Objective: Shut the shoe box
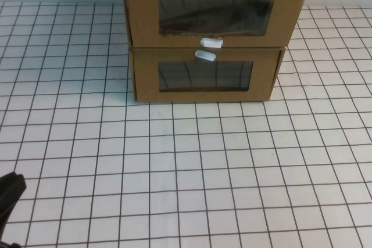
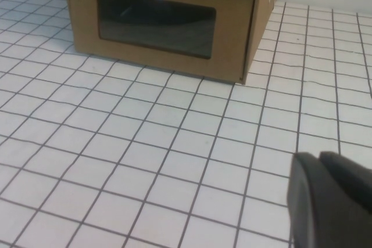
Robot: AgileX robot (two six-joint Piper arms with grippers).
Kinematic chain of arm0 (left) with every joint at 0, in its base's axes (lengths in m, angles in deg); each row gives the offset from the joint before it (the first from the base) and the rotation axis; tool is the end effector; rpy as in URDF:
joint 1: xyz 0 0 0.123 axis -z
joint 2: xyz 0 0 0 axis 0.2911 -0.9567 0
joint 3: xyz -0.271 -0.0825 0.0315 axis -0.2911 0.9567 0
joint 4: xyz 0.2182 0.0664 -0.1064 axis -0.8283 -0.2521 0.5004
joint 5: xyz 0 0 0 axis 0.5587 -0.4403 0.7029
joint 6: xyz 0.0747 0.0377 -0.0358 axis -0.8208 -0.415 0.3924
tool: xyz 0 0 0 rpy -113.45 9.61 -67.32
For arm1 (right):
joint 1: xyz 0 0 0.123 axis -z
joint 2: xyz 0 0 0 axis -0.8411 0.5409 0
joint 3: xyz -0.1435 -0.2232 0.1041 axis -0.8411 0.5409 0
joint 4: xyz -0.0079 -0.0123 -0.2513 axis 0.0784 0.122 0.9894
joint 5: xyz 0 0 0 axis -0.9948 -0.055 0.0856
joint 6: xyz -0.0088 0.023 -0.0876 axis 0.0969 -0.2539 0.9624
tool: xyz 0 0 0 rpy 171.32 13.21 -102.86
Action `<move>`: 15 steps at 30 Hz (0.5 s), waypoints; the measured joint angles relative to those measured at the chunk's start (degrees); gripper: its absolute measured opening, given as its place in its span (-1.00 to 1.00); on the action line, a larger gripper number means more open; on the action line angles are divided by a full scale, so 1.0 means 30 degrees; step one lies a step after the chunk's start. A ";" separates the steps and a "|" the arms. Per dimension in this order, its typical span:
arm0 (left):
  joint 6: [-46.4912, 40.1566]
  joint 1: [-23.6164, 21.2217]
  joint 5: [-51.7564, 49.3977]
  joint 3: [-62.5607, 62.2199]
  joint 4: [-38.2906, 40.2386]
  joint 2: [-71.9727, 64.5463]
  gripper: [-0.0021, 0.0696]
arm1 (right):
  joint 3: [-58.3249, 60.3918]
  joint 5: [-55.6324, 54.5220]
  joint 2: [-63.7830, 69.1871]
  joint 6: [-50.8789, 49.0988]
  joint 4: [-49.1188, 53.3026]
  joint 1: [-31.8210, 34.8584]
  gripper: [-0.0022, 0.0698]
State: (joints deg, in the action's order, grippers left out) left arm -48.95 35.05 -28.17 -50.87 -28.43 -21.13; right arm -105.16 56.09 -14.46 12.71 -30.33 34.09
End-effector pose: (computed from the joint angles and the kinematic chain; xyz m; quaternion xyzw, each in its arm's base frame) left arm 0.0770 -0.0374 0.2508 0.1248 0.7861 -0.1738 0.5799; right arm 0.0308 0.0074 0.2486 -0.1607 0.7654 0.0858 0.6173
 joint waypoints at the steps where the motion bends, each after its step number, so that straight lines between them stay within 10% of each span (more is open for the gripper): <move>1: 0.0000 0.0000 -0.0150 0.0000 0.0000 0.0000 -0.96 | 0.0098 -0.0074 0.0000 0.0000 0.0000 0.0000 -0.98; 15: 0.0151 -0.0238 0.0385 0.0582 -0.1661 0.1236 -0.96 | 0.1511 -0.0150 0.0000 0.0000 0.0000 0.0000 -0.98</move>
State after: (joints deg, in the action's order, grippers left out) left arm -48.49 34.34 -27.01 -49.13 -33.42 -17.42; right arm -100.63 55.64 -14.46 12.71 -30.33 34.09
